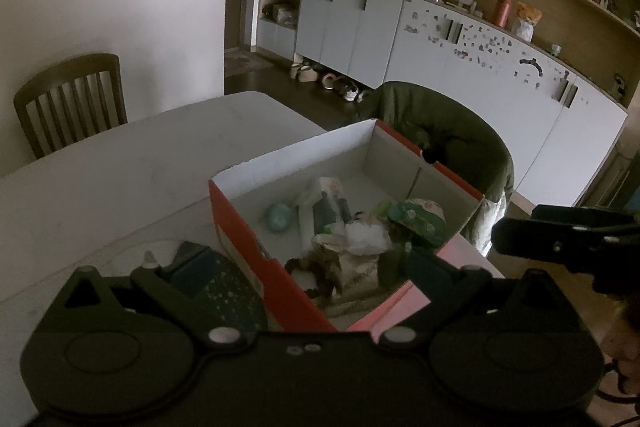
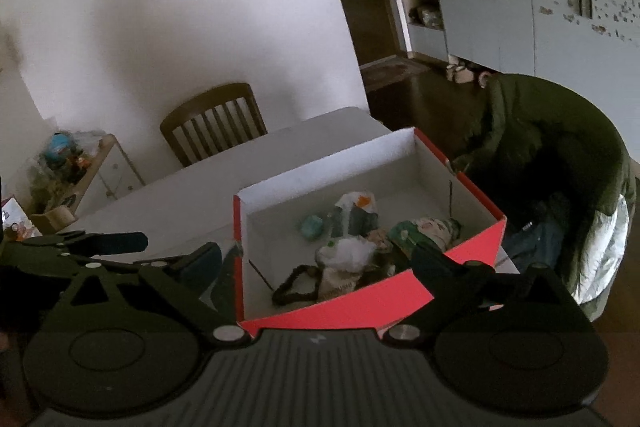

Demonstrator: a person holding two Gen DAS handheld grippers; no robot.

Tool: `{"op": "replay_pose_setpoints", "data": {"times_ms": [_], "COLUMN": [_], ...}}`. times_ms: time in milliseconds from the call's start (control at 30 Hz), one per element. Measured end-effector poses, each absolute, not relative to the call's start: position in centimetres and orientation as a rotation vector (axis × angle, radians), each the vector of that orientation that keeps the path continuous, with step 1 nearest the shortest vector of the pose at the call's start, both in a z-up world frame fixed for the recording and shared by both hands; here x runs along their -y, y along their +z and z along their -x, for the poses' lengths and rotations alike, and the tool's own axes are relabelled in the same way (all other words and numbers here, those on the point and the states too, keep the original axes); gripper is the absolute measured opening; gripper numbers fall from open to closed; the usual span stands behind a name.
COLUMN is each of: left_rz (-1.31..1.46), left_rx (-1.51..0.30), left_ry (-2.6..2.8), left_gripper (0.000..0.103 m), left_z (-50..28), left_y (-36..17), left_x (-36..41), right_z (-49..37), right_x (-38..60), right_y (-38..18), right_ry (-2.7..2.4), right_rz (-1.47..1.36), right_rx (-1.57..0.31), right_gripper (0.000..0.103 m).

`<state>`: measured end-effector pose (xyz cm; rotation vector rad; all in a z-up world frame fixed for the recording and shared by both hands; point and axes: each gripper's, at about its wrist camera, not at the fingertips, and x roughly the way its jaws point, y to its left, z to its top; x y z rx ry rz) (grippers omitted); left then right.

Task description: Organize objects

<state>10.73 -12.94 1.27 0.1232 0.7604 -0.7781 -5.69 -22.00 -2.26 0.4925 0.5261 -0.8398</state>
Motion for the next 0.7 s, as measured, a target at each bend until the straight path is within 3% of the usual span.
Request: {"op": "replay_pose_setpoints", "data": {"times_ms": [700], "left_rz": [-0.142], "left_rx": [-0.808], "left_ry": [-0.770], "left_gripper": [0.102], "left_z": [-10.3], "left_y": [-0.1], "left_x": [13.9], "right_z": [6.6], "right_x": [21.5], "right_y": [-3.0], "right_ry": [-0.863], "right_rz": [-0.497], "right_rx": [-0.541], "right_gripper": [0.102]}}
